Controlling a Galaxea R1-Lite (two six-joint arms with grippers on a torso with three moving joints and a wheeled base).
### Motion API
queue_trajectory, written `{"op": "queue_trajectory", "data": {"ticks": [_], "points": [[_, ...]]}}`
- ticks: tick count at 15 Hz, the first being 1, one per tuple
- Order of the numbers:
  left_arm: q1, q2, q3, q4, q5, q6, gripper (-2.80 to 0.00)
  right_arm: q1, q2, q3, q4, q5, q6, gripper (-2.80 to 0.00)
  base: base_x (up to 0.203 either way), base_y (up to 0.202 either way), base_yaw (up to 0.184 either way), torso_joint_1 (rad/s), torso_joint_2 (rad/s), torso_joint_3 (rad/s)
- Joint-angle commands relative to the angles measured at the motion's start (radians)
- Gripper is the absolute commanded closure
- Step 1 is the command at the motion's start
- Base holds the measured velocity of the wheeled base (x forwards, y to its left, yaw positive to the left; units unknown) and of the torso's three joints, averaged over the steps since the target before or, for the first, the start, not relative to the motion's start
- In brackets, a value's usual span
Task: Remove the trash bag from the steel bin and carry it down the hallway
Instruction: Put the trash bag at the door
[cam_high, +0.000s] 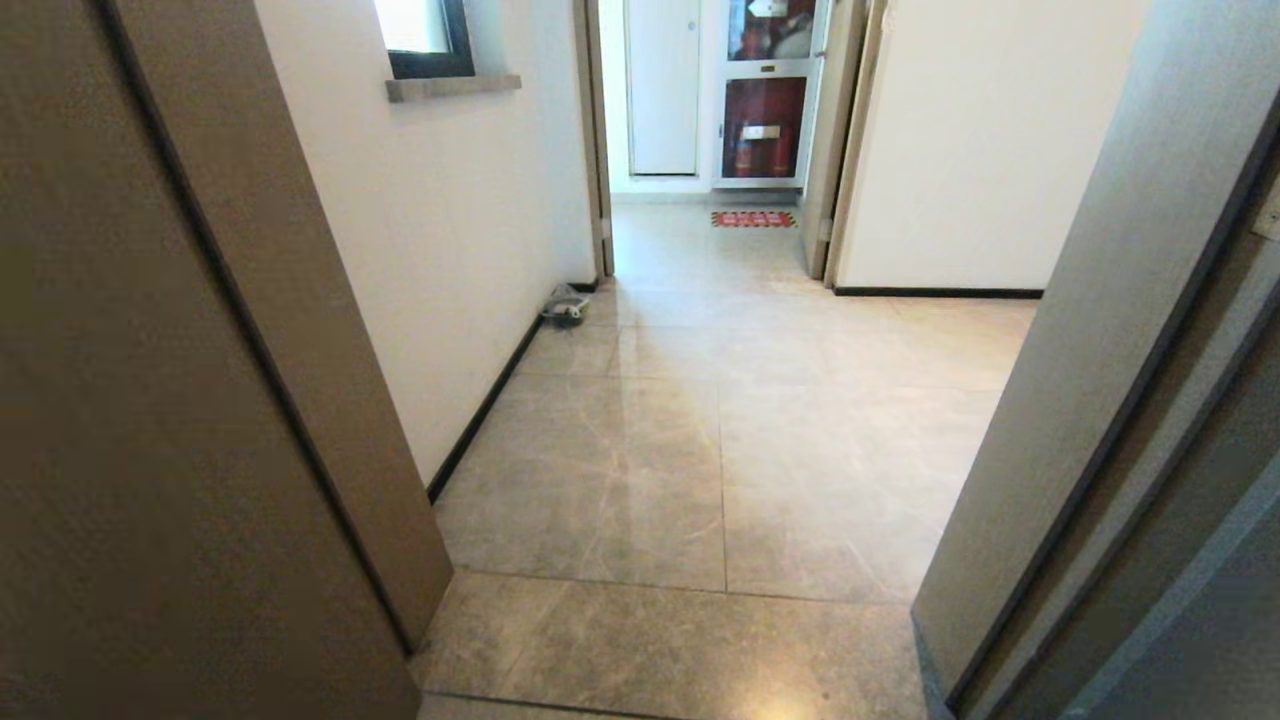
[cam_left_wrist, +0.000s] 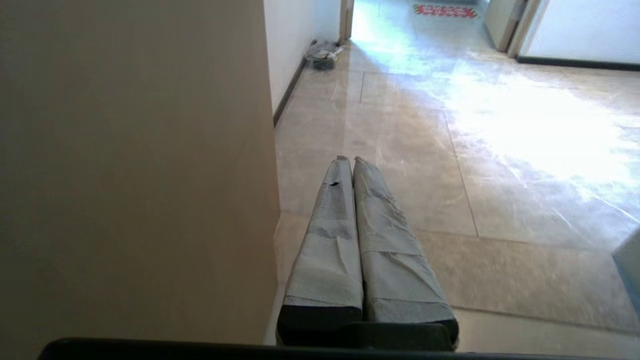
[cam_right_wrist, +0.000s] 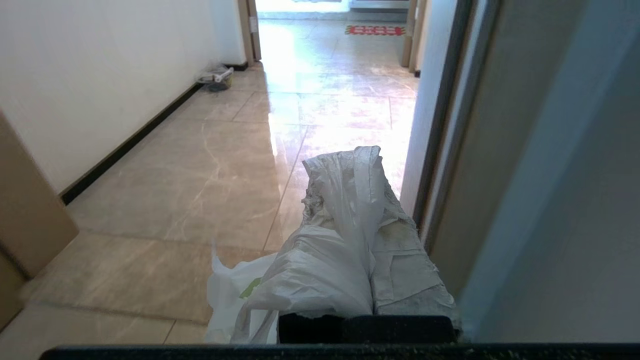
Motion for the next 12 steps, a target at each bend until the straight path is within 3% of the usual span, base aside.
{"op": "queue_trajectory", "data": {"ticks": [1,12], "points": [[0.0,0.0,0.0,-0.001,0.0,-0.001,0.0,0.0,0.0,0.04,-0.001,0.0,-0.001,0.0,0.194,0.0,0.002,0.001,0.0,0.002],[0.0,0.0,0.001,-0.001,0.0,-0.001,0.0,0.0,0.0,0.04,-0.001,0.0,-0.002,0.0,0.193,0.0,0.0,0.002,0.0,0.003]]}}
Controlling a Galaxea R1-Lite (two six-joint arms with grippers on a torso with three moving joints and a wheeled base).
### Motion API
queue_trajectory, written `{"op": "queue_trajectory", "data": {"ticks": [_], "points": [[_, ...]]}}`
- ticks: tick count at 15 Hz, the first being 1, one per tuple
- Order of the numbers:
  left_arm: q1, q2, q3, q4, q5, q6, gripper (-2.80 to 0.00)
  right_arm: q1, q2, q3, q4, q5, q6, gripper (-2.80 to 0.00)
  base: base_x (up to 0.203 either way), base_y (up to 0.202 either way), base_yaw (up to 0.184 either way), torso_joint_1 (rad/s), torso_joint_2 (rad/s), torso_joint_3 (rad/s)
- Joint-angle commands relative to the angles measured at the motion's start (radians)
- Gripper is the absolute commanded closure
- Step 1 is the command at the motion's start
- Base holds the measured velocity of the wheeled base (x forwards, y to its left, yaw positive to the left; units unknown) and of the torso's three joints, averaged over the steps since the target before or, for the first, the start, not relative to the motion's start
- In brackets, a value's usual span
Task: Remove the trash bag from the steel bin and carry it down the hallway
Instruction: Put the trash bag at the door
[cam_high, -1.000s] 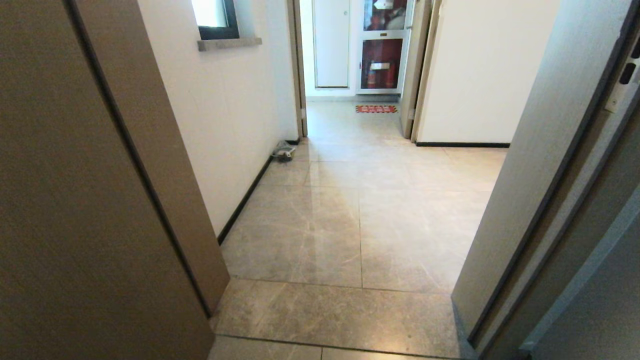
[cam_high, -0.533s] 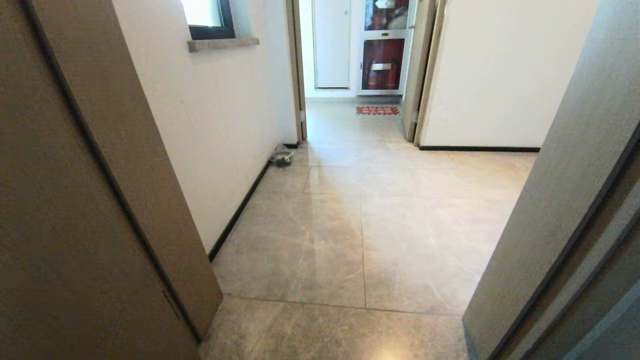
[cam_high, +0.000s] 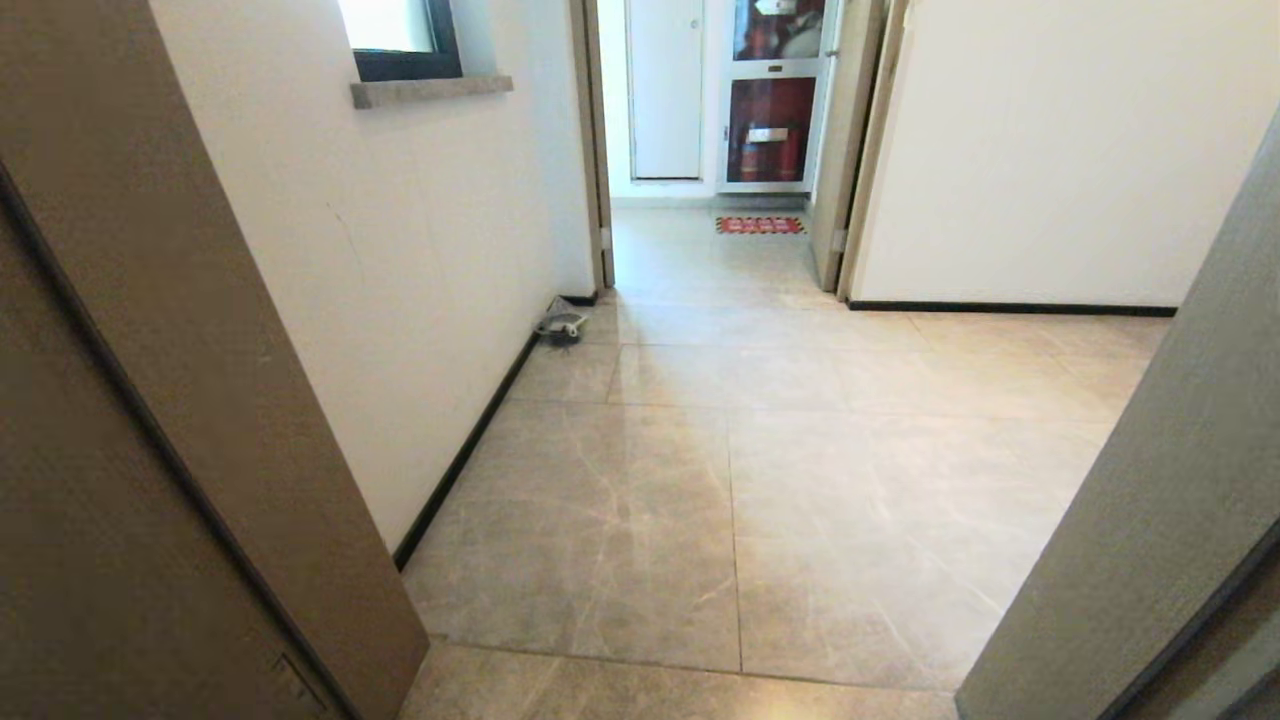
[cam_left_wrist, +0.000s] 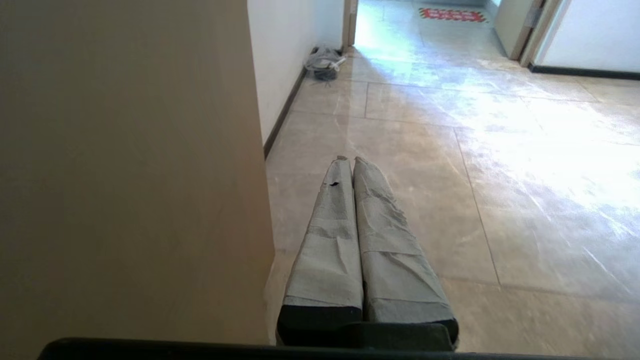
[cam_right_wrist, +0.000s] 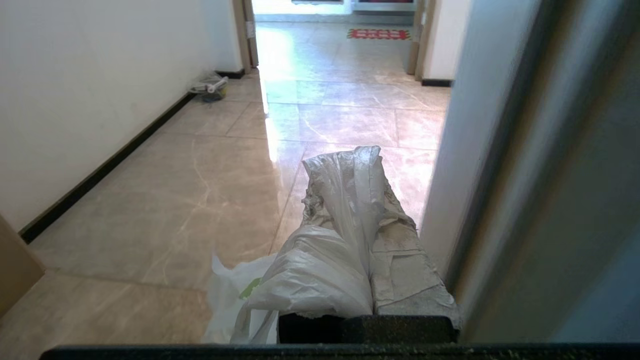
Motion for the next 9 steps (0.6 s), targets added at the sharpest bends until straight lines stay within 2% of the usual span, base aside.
{"op": "queue_trajectory", "data": {"ticks": [1,9], "points": [[0.0,0.0,0.001,0.0,0.0,-0.001,0.0,0.0,0.0,0.04,-0.003,0.0,-0.001,0.0,0.195,0.0,-0.002,-0.001,0.0,0.002],[0.0,0.0,0.001,0.0,0.0,-0.001,0.0,0.0,0.0,0.04,-0.001,0.0,0.0,0.0,0.191,0.0,0.001,0.004,0.0,0.002]]}}
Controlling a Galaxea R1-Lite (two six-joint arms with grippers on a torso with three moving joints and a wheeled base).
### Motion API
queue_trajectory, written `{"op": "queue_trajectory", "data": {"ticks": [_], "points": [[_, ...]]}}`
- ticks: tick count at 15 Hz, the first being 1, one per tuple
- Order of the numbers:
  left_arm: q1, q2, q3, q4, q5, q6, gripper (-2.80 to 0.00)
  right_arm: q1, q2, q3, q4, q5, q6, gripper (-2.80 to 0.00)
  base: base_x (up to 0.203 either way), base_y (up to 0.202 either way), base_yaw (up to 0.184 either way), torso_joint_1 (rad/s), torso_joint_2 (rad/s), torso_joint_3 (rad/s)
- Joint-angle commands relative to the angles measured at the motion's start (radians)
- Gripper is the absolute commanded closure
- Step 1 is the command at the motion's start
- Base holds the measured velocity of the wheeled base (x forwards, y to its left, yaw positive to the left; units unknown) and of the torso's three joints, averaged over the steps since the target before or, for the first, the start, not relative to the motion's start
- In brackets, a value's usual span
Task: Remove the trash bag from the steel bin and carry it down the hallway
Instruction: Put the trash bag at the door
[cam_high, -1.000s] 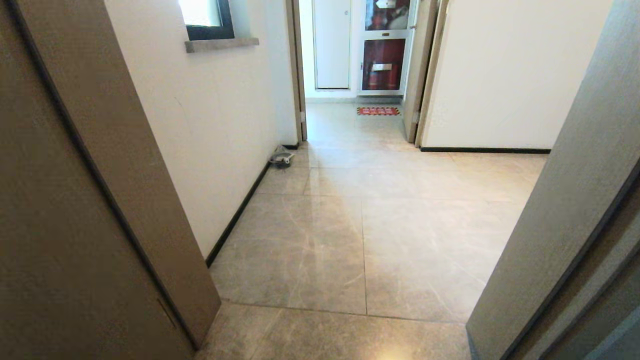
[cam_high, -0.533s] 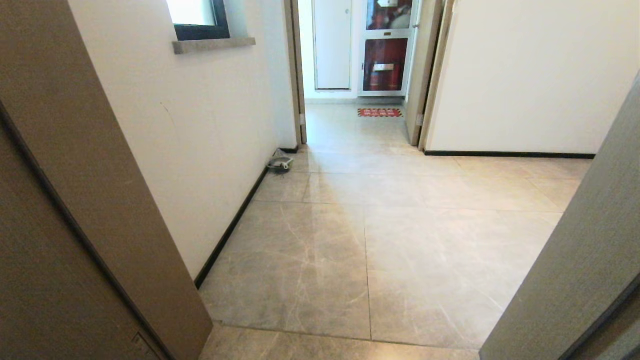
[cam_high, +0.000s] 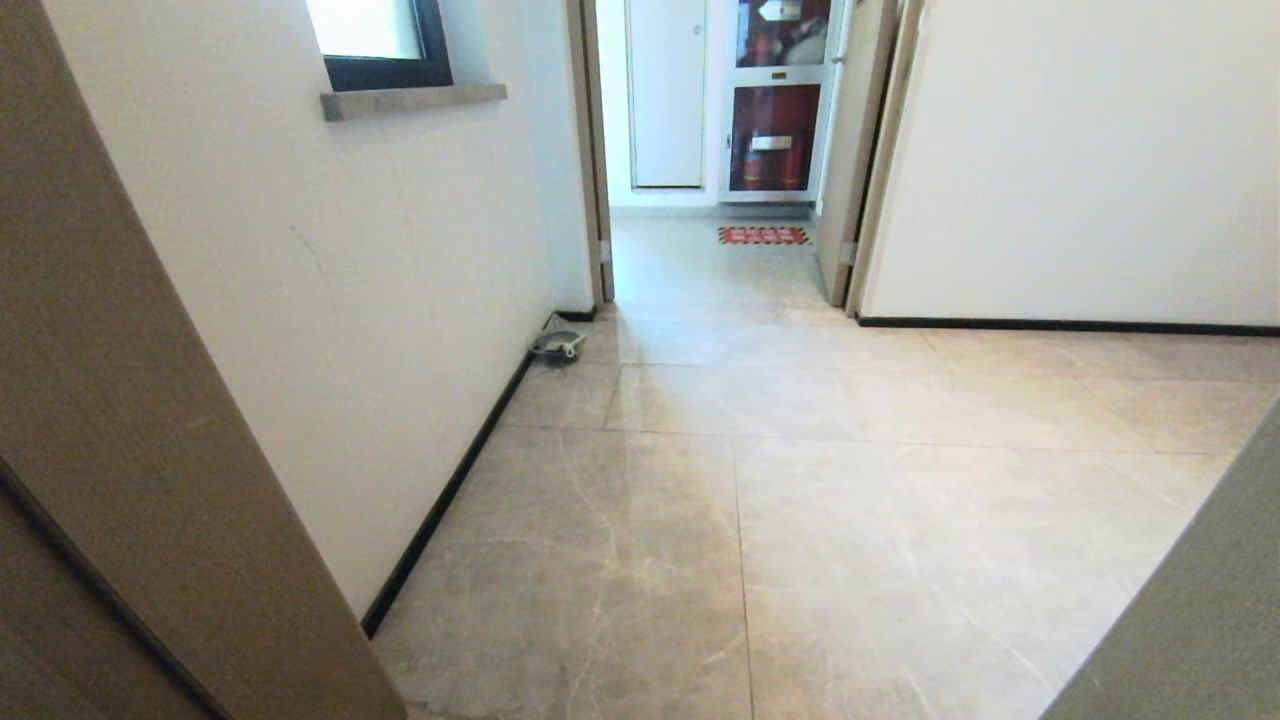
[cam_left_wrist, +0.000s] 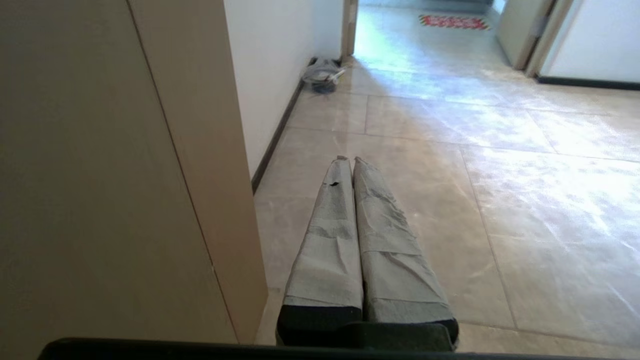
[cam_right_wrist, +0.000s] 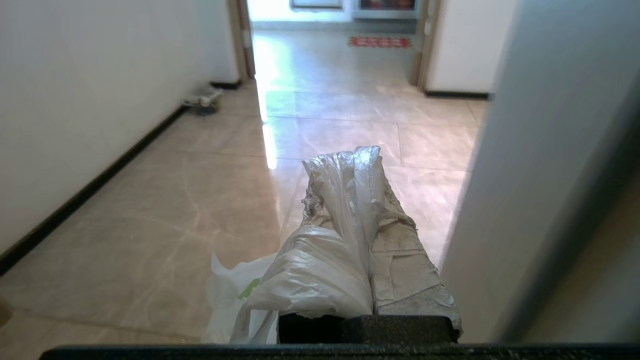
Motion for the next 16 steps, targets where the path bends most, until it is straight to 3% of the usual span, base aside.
{"op": "queue_trajectory", "data": {"ticks": [1,16], "points": [[0.0,0.0,0.002,0.0,0.0,-0.001,0.0,0.0,0.0,0.04,0.0,0.0,0.0,0.0,0.184,0.0,-0.001,0.006,0.0,0.006],[0.0,0.0,0.0,0.0,0.0,-0.001,0.0,0.002,0.0,0.04,0.0,0.0,-0.001,0.0,0.193,0.0,0.0,0.003,0.0,0.002]]}}
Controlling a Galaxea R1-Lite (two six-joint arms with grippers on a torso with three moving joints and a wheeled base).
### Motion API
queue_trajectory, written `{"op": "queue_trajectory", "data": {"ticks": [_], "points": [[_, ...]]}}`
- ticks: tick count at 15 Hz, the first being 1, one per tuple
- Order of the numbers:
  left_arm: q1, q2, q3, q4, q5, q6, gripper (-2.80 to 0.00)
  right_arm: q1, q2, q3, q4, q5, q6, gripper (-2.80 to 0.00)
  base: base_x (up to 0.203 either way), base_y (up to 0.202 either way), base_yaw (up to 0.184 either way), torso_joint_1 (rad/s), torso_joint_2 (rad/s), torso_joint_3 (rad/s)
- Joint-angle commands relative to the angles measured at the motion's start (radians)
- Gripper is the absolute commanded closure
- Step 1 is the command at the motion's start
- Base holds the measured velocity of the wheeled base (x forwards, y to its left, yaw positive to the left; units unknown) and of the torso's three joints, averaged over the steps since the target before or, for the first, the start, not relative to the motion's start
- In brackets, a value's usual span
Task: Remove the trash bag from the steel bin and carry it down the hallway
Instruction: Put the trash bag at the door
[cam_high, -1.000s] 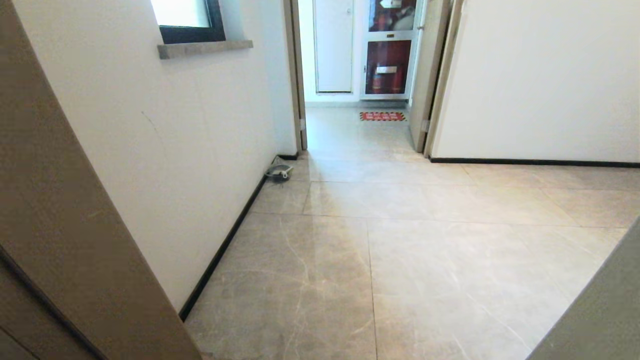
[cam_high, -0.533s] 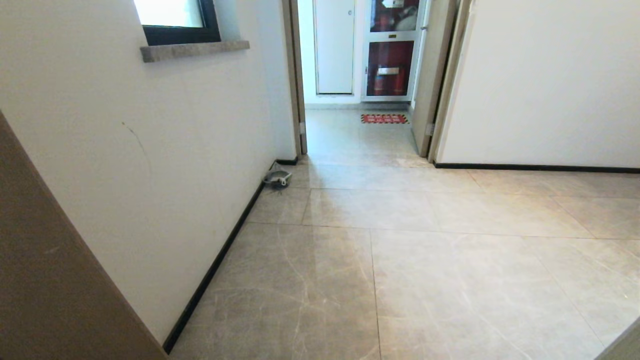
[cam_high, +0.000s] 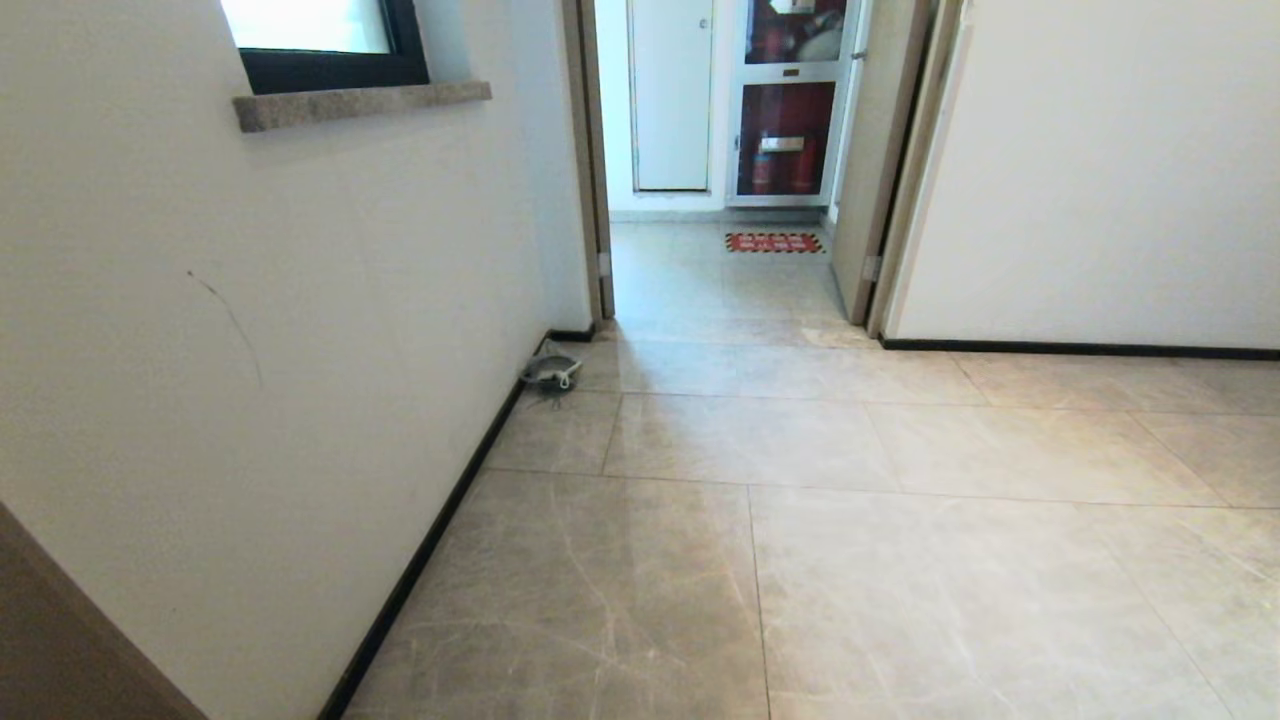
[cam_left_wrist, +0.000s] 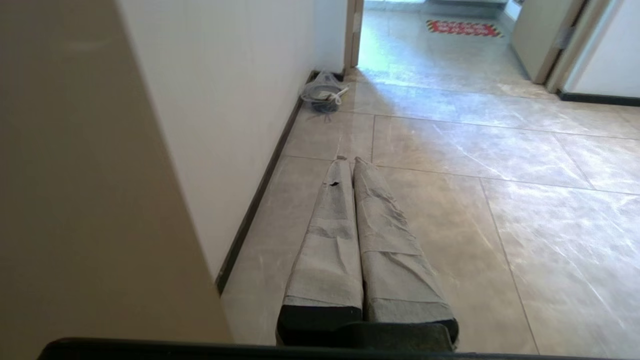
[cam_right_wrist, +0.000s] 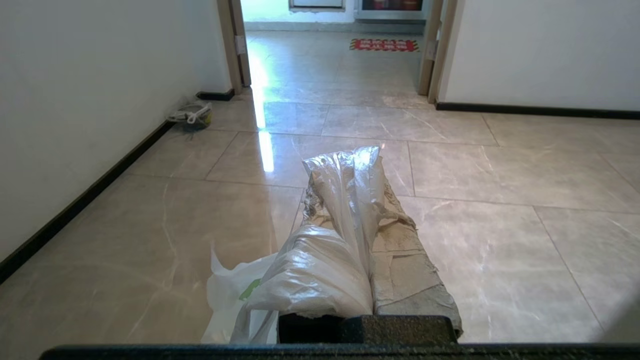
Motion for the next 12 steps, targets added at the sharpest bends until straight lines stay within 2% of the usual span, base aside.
{"op": "queue_trajectory", "data": {"ticks": [1,7,12], "points": [[0.0,0.0,0.001,0.0,0.0,-0.001,0.0,0.001,0.0,0.04,-0.001,0.0,-0.001,0.0,0.194,0.0,0.001,0.003,0.0,0.002],[0.0,-0.001,0.001,0.0,0.0,-0.001,0.0,0.0,0.0,0.04,-0.001,0.0,-0.001,0.0,0.191,0.0,0.0,0.002,0.0,0.001],[0.0,-0.002,0.0,0.0,0.0,-0.001,0.0,0.001,0.0,0.04,-0.001,0.0,0.0,0.0,0.013,0.0,0.0,0.001,0.0,0.0]]}}
